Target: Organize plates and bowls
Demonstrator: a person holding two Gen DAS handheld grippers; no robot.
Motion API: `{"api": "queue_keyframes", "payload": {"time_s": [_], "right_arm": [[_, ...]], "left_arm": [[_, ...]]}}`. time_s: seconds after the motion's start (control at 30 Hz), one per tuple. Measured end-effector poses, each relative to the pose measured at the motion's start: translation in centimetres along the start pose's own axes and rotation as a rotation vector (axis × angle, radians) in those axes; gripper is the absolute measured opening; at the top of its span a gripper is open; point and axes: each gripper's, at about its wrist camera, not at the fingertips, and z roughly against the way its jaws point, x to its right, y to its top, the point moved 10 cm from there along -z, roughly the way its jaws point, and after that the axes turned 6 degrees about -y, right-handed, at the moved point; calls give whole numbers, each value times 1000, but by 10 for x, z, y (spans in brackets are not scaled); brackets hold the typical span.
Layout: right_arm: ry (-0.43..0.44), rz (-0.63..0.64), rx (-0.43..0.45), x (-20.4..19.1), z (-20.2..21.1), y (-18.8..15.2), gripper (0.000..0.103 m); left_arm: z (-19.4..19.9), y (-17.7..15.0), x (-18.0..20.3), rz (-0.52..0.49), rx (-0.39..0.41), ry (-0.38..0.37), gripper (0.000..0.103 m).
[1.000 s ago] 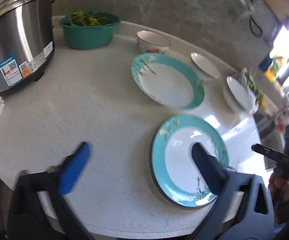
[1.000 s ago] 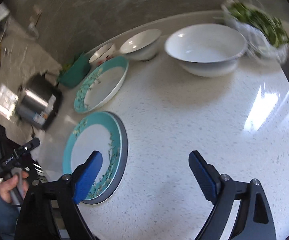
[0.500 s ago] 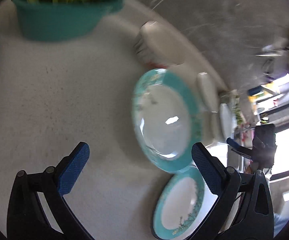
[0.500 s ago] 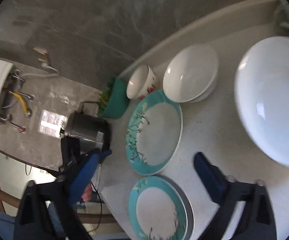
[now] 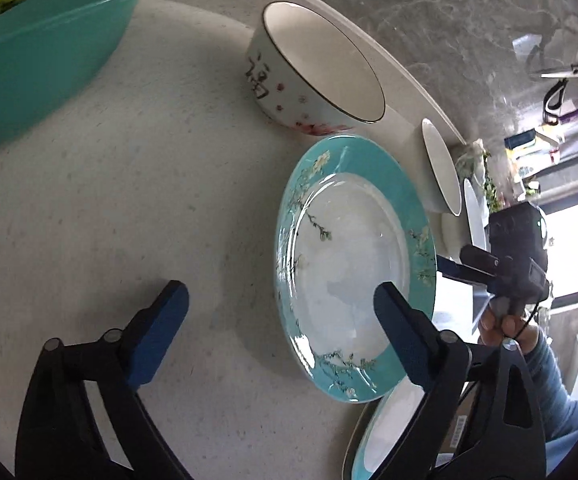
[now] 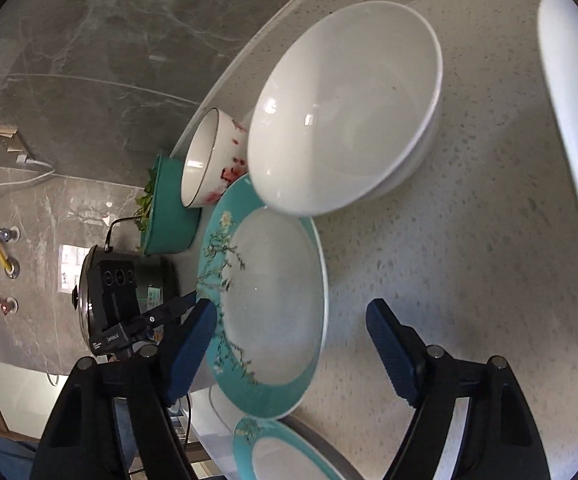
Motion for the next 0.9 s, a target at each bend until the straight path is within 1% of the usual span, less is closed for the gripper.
{"api": "queue_keyframes", "payload": {"time_s": [0.03, 0.07, 0.1, 0.13, 0.17, 0.2, 0.23, 0.27, 0.3, 0.4, 0.53, 0.63, 0.77, 0.9], "right_arm": [[-5, -2, -8, 0, -4, -1, 78], [-6, -2, -16, -2, -9, -1, 71], [-5, -7, -29, -2, -13, -3, 65], [-6, -12, -36, -1, -13, -4, 61], [-12, -13, -47, 1, -15, -7, 51], [-21, -17, -60, 2, -19, -9, 38], [-27, -23, -69, 5, -20, -10, 30], [-44, -31, -80, 9, -23, -13, 19], [-52, -39, -72, 11, -24, -13, 9], [-43, -69, -66, 16, -23, -14, 8], [-84, -49, -63, 14, -24, -14, 8], [-92, -50, -60, 13, -25, -14, 8], [-103, -45, -51, 12, -26, -14, 9], [-110, -28, -45, 8, -26, -16, 9]], "left_arm": [[-2, 2, 0, -20, -11, 15, 80], [-5, 2, 3, -33, -19, 30, 66], [-8, 2, 3, -47, -29, 49, 55], [-12, 0, 4, -46, -41, 59, 27], [-15, -3, 3, -35, -54, 63, 15], [-17, -3, 3, -30, -51, 49, 14], [-19, -3, 4, -33, -51, 42, 11], [-20, -4, 4, -39, -52, 45, 10], [-23, -3, 7, -43, -50, 53, 9], [-25, -4, 10, -60, -48, 72, 8], [-26, -4, 12, -66, -33, 90, 8], [-30, -4, 18, -68, -22, 92, 8], [-22, -5, 18, -86, -5, 86, 8], [-21, -3, 21, -95, -3, 89, 8]]}}
